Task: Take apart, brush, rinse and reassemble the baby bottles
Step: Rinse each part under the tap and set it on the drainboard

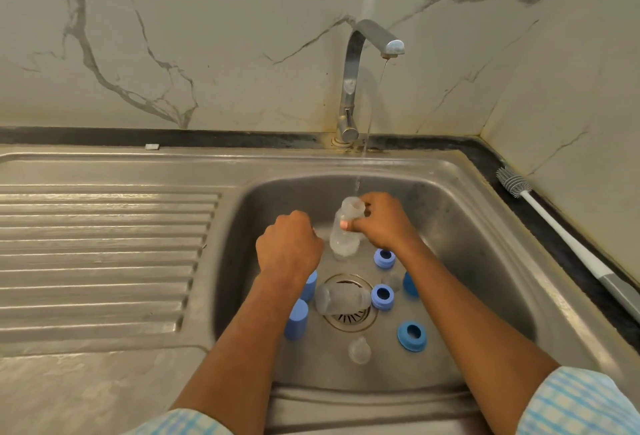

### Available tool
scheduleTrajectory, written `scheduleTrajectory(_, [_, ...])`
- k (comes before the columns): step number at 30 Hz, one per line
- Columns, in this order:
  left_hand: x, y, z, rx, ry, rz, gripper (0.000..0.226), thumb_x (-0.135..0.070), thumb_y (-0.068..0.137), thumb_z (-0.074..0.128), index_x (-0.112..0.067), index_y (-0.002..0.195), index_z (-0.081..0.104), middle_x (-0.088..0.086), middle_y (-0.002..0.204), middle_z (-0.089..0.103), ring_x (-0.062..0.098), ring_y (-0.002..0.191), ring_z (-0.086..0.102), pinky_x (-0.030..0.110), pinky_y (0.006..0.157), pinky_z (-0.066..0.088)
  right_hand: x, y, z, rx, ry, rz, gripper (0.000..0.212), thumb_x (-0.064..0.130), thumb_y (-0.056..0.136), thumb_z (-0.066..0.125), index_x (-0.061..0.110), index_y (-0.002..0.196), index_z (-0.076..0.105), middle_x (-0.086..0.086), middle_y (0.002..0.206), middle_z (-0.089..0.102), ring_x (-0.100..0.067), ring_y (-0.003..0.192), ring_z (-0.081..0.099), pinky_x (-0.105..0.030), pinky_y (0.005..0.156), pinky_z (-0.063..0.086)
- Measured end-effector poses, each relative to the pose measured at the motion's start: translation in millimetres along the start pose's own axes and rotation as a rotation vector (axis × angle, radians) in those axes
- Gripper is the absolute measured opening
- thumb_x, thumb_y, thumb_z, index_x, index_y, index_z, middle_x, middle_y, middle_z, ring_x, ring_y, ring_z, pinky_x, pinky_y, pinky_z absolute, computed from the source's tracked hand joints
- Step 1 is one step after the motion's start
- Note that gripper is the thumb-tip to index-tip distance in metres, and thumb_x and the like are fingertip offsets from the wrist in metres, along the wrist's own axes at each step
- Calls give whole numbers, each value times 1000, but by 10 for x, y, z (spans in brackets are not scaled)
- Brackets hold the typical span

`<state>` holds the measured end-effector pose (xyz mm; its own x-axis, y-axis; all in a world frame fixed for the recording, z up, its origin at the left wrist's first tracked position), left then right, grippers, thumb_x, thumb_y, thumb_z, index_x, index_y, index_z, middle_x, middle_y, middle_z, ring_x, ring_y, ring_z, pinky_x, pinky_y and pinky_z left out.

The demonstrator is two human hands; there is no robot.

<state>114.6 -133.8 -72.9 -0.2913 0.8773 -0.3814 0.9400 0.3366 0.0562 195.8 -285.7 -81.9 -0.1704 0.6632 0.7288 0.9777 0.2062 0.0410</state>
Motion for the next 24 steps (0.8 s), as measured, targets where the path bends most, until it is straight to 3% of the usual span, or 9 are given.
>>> scheduleTrajectory(2, [6,5,14,10,-5,4,12,-21,97,53,-15,93,63,-1,75,58,15,63,54,29,59,47,-33,-11,42,50,-2,69,25,27,79,80,13,72,60,0,68,60,-14,61,55,-27,57,42])
scheduleTrajectory(4, [9,15,40,41,-32,36,15,-30,97,56,-17,102,60,-2,86,59,17,71,57,31,67,50,-13,2,17,-7,160,142,19,28,85,75,10,85,67,-8,80,68,-20,73,64,-32,67,54])
scheduleTrajectory(6, [-5,23,85,84,-64,121,31,-43,95,60,-21,117,55,-1,104,61,20,88,61,37,78,55,5,14,-42,-37,389,243,20,26,91,68,10,102,64,-14,98,69,-29,86,70,-40,76,60])
scheduleTrajectory(8, [-27,18,139,119,-78,202,53,-49,92,63,-24,136,47,0,123,60,23,106,61,39,87,54,0,-7,-58,41,505,385,28,26,94,64,13,113,50,-19,107,65,-33,84,71,-40,68,61])
scheduleTrajectory(10, [-52,22,175,112,-71,249,70,-53,90,65,-26,148,37,-1,134,58,22,118,58,39,91,52,-31,-22,-54,103,545,503,35,27,94,62,7,119,48,-23,106,65,-35,76,72,-39,59,61])
scheduleTrajectory(16, [-119,-17,173,53,-252,237,61,-49,87,69,-27,139,45,-4,125,64,18,108,62,39,89,54,-12,-46,-55,172,632,647,38,31,98,50,0,119,51,-28,94,66,-39,79,70,-45,69,60])
scheduleTrajectory(20, [-164,79,191,1,-422,170,58,-39,86,69,-23,138,48,-2,124,64,17,107,61,36,91,52,21,-72,-47,257,415,615,44,47,103,37,4,110,48,-29,87,69,-38,76,70,-42,66,59])
scheduleTrajectory(24, [-260,301,268,-4,-481,135,61,-31,87,68,-20,143,46,3,137,54,21,119,56,25,91,38,-92,92,-132,-16,82,309,45,42,101,46,10,70,52,-10,66,61,-27,65,61,-38,67,55])
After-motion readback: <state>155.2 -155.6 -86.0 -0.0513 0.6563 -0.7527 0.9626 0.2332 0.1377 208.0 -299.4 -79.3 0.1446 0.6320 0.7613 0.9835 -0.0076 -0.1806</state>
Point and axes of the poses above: each hand's wrist, its own y-axis towards the middle knuckle, its own z-axis out of the palm, x = y × z, the point moved 1 cm from there along y, towards the middle knuckle
